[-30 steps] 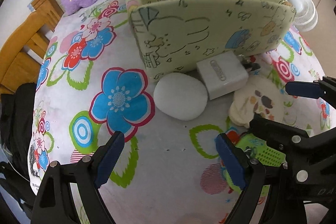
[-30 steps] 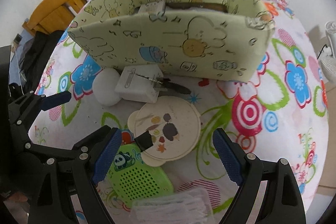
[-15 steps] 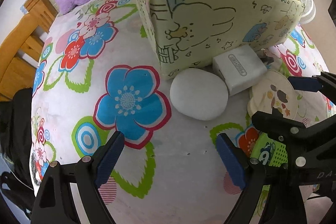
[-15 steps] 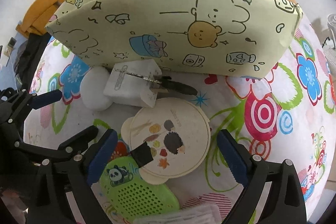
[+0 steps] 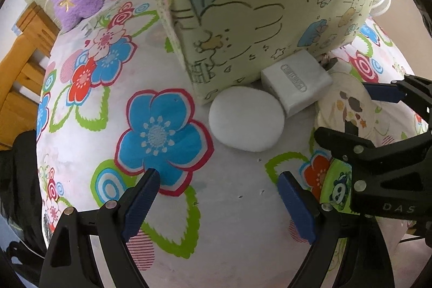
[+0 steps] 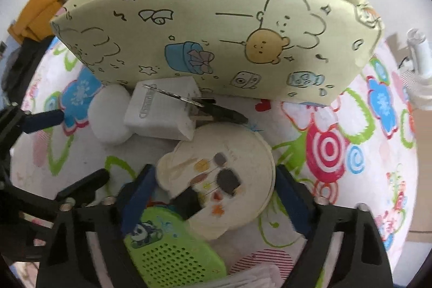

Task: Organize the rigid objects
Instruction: 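Close the left gripper on the white round puck while the right grasps the round painted lid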

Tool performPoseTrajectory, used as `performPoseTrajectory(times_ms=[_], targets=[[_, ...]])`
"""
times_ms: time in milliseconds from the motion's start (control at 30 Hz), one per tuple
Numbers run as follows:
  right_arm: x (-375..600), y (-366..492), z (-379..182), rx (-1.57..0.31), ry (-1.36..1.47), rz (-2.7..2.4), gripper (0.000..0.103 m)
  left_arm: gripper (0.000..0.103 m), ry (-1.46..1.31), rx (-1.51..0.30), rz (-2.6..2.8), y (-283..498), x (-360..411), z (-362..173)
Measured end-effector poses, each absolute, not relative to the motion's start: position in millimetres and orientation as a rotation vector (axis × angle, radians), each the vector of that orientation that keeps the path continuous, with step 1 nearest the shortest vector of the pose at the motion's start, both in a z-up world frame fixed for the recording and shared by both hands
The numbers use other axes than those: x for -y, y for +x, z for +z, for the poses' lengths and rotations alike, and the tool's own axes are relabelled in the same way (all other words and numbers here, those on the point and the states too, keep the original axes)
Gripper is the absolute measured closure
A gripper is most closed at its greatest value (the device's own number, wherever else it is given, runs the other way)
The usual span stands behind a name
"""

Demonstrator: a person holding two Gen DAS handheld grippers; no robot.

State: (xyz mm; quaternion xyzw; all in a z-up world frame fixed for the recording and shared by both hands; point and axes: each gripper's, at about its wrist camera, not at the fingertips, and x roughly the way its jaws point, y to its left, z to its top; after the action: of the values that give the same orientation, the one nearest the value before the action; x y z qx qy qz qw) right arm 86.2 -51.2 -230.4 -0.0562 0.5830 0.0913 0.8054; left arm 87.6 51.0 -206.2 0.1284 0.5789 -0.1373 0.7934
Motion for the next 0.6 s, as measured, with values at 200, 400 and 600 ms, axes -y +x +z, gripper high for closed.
performPoseTrajectory(times_ms=[200, 400, 600], targets=[[64.0, 87.5, -228.5, -1.248, -0.070, 0.160, 0.017, 0.013, 0.262, -1.233, -0.313, 97.7, -42.7, -205.1], [79.1, 89.7, -225.4, -1.243, -0.030, 0.120, 0.017, 0.013, 0.266, -1.234, -0.303, 114.4, -33.4, -206.1], [94.9, 92.5, -227.0, -1.250, -0.005, 0.087, 0.017, 0.013, 0.251, -1.234, -0.297, 135.6, -28.6, -207.0]])
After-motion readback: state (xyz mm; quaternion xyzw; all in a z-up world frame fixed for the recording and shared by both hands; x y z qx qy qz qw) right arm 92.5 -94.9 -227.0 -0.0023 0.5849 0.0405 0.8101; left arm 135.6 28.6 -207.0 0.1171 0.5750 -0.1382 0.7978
